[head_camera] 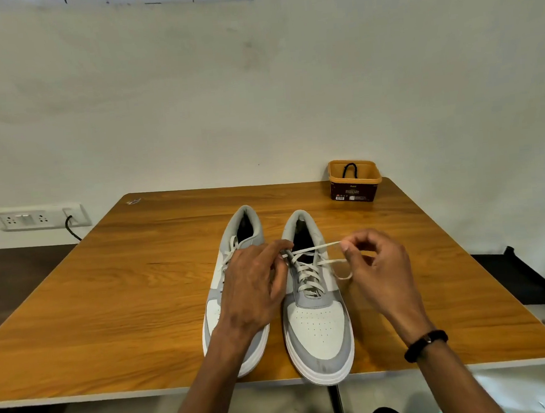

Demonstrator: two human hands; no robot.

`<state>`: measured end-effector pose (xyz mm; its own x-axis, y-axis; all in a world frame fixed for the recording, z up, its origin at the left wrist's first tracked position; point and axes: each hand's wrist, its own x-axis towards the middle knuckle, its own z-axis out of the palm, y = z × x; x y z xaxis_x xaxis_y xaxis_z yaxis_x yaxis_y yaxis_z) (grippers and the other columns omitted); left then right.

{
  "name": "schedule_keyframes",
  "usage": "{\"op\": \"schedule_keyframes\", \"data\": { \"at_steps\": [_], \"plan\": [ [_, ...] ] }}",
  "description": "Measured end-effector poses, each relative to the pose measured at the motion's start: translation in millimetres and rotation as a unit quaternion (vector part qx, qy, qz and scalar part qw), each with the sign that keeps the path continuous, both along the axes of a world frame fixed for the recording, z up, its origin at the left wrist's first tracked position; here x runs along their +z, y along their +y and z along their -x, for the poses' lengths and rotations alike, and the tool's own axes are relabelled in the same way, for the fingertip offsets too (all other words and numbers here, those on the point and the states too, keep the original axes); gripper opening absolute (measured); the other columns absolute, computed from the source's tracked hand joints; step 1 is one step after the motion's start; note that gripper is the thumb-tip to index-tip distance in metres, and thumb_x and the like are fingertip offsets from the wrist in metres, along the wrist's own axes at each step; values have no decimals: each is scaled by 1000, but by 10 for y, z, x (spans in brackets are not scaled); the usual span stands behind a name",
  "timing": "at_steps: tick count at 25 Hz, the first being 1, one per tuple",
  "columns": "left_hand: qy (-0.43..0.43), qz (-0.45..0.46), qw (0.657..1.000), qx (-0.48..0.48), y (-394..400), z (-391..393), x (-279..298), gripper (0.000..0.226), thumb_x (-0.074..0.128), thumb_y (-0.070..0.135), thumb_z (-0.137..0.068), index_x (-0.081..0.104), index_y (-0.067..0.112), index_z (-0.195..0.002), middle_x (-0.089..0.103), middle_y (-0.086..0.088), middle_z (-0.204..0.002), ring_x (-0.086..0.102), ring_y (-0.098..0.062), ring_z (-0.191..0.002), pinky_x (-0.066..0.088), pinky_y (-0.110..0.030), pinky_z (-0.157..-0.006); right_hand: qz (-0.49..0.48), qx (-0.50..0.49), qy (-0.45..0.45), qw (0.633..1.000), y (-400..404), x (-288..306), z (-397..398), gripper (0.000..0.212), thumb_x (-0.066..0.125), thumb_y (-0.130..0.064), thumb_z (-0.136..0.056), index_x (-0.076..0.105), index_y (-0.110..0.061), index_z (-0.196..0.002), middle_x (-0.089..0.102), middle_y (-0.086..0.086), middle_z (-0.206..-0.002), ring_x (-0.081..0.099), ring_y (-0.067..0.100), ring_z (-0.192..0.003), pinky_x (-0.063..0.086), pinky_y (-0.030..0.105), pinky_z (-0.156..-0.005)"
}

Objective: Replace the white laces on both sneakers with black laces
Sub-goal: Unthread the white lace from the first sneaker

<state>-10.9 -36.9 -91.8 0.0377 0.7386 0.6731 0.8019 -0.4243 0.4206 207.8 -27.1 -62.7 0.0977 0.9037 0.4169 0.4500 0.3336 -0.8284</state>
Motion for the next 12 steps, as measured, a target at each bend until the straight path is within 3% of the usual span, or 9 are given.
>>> {"op": "schedule_keyframes", "data": {
  "at_steps": [3, 5, 8, 10, 12],
  "plan": [
    [0, 0, 1000, -4, -6, 2, 4, 33, 47, 31, -104, 68, 25, -129, 73, 6, -108, 63, -8, -98, 48, -30, -92, 71, -42, 168, 982, 76, -140, -254, 3, 71, -22, -99, 73, -22, -100, 75, -3, -103, 70, 17, -105, 60, 40, -91],
    [-2, 1, 1000, -4, 0, 1, 4, 34, 47, 30, -103, 68, 25, -129, 73, 6, -109, 64, -8, -98, 49, -31, -93, 144, -64, 248, 956, 133, -210, -312, 4, 72, -16, -98, 74, -18, -101, 76, 6, -107, 72, 25, -105, 62, 41, -88],
    [-7, 5, 1000, -6, -6, 6, -9, 33, 47, 31, -104, 68, 25, -129, 73, 6, -109, 63, -8, -99, 49, -32, -93, 108, -102, 175, 973, 74, -264, -214, 9, 75, -18, -96, 71, -21, -103, 73, -1, -109, 69, 17, -105, 58, 28, -78],
    [-2, 6, 1000, -4, -7, 1, 3, 32, 49, 32, -104, 68, 26, -129, 73, 6, -109, 64, -8, -99, 49, -31, -93, 2, -58, 79, 995, -9, -202, -55, 16, 74, -28, -96, 71, -25, -111, 68, -10, -115, 64, 5, -108, 58, 26, -85],
    [3, 5, 1000, -3, -2, -7, 15, 30, 51, 31, -105, 68, 26, -129, 73, 6, -109, 63, -8, -99, 48, -30, -93, -54, 12, -34, 998, 26, -107, 87, 29, 72, -36, -97, 72, -27, -124, 58, -9, -131, 56, 3, -120, 53, 24, -95]
  ]
}}
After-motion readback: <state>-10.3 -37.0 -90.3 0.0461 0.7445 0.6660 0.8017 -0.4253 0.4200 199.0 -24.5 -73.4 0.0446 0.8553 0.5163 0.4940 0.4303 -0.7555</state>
